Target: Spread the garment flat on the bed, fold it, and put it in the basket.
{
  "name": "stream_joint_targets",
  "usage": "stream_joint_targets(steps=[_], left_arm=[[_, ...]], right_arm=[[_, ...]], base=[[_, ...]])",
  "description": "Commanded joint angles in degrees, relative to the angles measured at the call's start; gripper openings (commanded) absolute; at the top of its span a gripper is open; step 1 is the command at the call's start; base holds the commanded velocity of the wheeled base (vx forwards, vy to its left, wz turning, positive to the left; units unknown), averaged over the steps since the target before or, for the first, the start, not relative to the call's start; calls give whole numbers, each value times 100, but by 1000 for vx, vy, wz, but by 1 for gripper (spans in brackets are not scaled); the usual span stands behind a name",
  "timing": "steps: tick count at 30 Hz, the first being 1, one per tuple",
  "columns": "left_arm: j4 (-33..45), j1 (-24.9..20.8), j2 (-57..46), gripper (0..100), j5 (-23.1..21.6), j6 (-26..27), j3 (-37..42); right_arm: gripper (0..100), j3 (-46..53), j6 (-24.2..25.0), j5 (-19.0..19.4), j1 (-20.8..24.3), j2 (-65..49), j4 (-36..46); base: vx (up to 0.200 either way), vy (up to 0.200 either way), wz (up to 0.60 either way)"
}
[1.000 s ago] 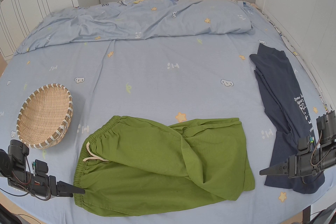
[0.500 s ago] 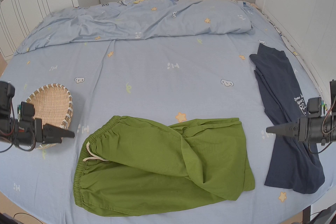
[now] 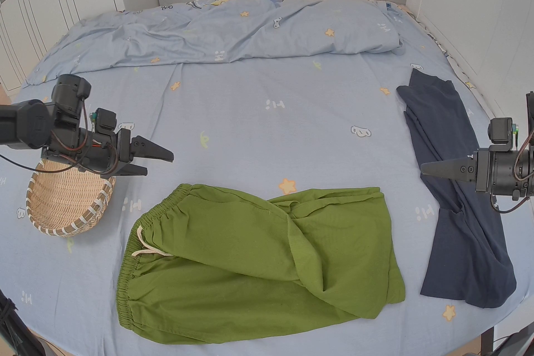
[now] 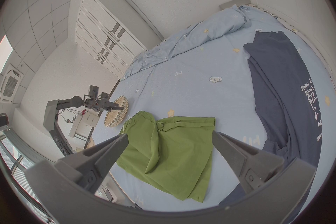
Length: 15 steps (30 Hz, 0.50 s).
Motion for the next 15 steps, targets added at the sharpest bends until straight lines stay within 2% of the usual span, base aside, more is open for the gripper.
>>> stream_joint_targets(steps=[1,9,15], left_arm=[[-14,-56,1173,100,39,-33,-640],[-5,-117,1877,100,39,-50,-1114],[-14,-126,1991,100,39,-41,-1132]], right_arm=[[100,-12,-47,-8,33,59,-9],[100,-3,-56,-8,51,112,-9],[100,-3,-56,-8,51,112,-9]], base=[[0,0,0],[0,0,0],[0,0,0]])
